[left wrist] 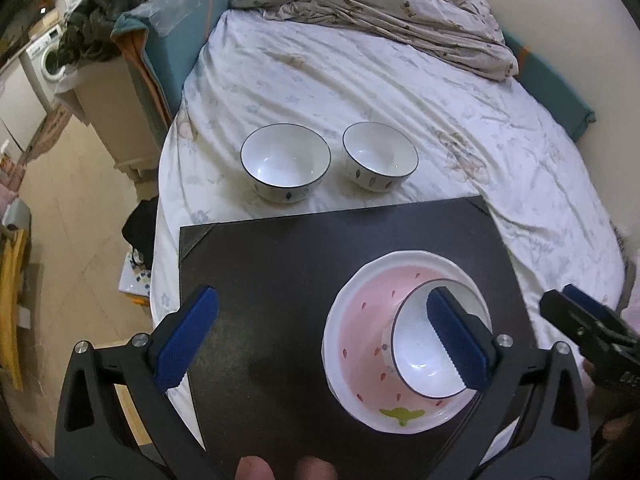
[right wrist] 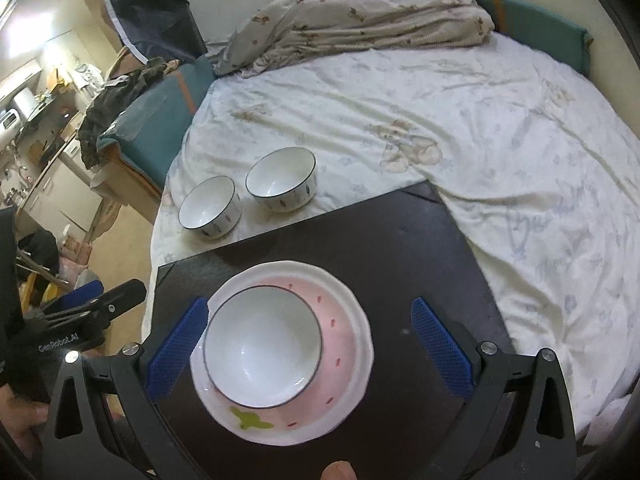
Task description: Organize plates and bowls
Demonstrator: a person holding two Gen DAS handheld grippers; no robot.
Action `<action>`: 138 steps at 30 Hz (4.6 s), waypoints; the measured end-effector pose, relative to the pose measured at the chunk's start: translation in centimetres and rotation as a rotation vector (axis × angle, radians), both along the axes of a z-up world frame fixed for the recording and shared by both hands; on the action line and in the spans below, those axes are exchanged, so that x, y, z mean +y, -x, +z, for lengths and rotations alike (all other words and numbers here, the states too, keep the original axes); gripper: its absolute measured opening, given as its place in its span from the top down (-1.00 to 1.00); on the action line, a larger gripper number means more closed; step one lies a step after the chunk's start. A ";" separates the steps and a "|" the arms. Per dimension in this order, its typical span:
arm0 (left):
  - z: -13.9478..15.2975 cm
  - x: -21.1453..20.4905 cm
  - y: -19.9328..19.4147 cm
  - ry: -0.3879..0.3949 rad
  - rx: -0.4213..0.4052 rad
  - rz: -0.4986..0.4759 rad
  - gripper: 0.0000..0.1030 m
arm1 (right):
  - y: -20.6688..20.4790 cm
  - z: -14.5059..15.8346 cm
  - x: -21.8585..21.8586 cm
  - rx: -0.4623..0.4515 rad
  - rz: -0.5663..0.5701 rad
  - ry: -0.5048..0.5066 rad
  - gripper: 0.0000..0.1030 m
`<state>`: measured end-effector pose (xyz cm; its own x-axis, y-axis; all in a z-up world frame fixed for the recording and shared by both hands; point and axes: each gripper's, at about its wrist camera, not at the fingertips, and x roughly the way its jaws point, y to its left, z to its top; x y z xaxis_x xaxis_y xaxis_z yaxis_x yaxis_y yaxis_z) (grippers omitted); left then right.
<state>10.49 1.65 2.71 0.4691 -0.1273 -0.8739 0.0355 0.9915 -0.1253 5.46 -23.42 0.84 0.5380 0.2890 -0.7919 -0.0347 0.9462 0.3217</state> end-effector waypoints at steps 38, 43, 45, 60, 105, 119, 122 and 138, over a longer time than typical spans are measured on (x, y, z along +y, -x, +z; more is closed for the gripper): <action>-9.8 10.3 -19.1 0.225 0.272 0.215 -0.72 | -20.8 -9.8 11.5 0.443 -0.015 -0.284 -0.31; -11.7 9.8 -20.3 0.236 0.318 0.217 -0.15 | -21.9 -11.7 12.7 0.470 -0.052 -0.341 0.17; -12.4 9.5 -20.5 0.229 0.331 0.206 0.02 | -22.3 -12.0 13.2 0.474 -0.056 -0.335 0.28; -13.9 9.3 -20.2 0.223 0.379 0.185 0.76 | -23.5 -13.1 16.6 0.424 -0.006 -0.082 0.77; -9.9 3.9 -16.0 0.261 0.341 0.064 -0.14 | -18.5 -10.3 7.7 0.453 -0.021 -0.063 0.00; -14.2 1.6 -16.4 0.112 0.453 0.020 0.84 | -19.4 -12.3 10.5 0.494 0.101 -0.004 0.76; -12.4 1.9 -15.6 0.102 0.410 0.015 0.84 | -18.9 -11.6 11.1 0.442 0.133 0.013 0.76; -3.6 -0.6 -9.9 0.095 0.258 -0.111 0.79 | -14.9 -3.7 8.6 0.288 0.155 -0.061 0.81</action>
<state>20.41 1.04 -0.87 0.2111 -0.2522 -0.9444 0.0984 0.9667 -0.2362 20.35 -14.84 -2.85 0.2403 0.4020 -0.8836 -0.0764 0.9152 0.3956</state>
